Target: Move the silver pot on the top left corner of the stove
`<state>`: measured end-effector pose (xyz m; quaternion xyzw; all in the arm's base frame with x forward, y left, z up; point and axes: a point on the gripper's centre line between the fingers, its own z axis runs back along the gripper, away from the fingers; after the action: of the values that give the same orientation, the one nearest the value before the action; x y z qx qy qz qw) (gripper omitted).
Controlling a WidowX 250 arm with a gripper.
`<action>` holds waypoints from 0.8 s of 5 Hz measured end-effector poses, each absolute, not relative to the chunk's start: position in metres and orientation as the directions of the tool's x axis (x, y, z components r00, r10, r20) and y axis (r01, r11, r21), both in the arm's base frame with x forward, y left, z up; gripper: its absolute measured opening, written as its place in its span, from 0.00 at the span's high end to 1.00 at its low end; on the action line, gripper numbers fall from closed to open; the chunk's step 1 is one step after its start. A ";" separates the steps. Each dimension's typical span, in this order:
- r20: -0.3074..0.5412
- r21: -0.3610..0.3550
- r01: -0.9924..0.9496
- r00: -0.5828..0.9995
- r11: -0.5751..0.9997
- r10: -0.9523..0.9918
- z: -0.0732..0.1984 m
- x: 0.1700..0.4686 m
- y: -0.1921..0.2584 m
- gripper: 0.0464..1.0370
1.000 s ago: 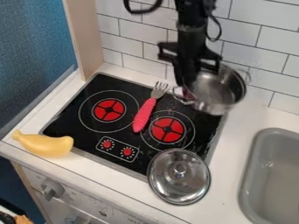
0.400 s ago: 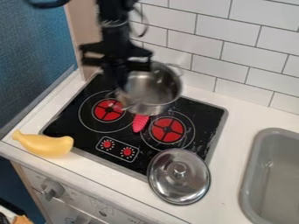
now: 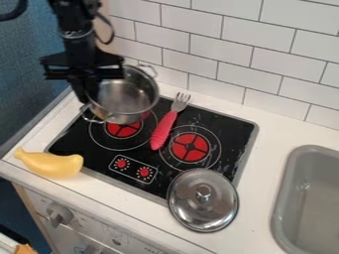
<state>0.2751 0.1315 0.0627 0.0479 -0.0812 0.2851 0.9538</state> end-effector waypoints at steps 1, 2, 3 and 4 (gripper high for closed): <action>0.198 0.079 -0.592 0.798 0.802 0.570 0.048 0.280 0.148 0.97; 0.226 0.083 -0.619 0.775 0.781 0.590 0.027 0.286 0.165 0.97; 0.271 0.075 -0.637 0.754 0.768 0.599 0.013 0.294 0.173 0.97; 0.292 0.066 -0.660 0.730 0.748 0.618 0.008 0.296 0.180 0.94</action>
<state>0.2956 0.1796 0.0077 0.0831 -0.1267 0.3448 0.9264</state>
